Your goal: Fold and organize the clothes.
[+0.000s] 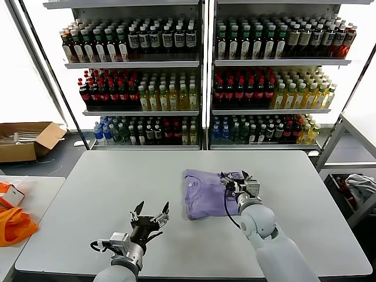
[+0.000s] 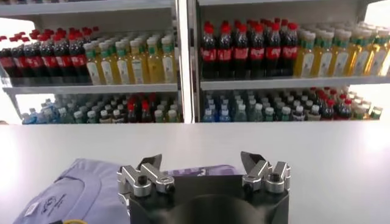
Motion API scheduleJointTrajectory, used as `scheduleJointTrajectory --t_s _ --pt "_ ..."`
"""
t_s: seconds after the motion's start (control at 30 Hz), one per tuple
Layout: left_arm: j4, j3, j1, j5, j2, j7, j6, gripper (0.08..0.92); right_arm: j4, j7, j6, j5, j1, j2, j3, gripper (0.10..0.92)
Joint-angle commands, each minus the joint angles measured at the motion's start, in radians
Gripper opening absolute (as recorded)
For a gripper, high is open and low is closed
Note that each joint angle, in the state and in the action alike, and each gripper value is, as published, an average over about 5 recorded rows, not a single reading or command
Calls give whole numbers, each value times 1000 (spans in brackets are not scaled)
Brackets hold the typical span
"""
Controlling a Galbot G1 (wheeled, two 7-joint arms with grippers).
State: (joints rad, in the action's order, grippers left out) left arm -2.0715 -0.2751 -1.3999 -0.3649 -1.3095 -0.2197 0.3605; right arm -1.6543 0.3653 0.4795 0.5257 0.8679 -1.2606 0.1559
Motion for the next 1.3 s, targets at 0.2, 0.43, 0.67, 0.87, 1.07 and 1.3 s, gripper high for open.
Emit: scheduleJointTrajectory --t_s 0.2,0.43,0.67,0.87,1.07,1.3 --pt "3 2 -23 0 -6 11 1 822 100 15 -5 53 -19 -65 12 823" --pt "-5 1 -33 -1 -6 13 2 823 111 14 -7 55 0 -69 18 823" --pt "-12 -1 -39 -1 -4 18 3 823 93 20 -16 56 25 -67 24 823" --pt "-16 -1 -45 -1 -3 22 4 822 -29 -11 -82 4 58 -42 25 823" --pt "-20 2 -48 1 -10 23 3 823 -216 -43 -104 -71 126 27 -16 823" --pt "-26 -2 -48 1 -12 24 3 823 -275 -73 -74 -152 246 115 -106 823"
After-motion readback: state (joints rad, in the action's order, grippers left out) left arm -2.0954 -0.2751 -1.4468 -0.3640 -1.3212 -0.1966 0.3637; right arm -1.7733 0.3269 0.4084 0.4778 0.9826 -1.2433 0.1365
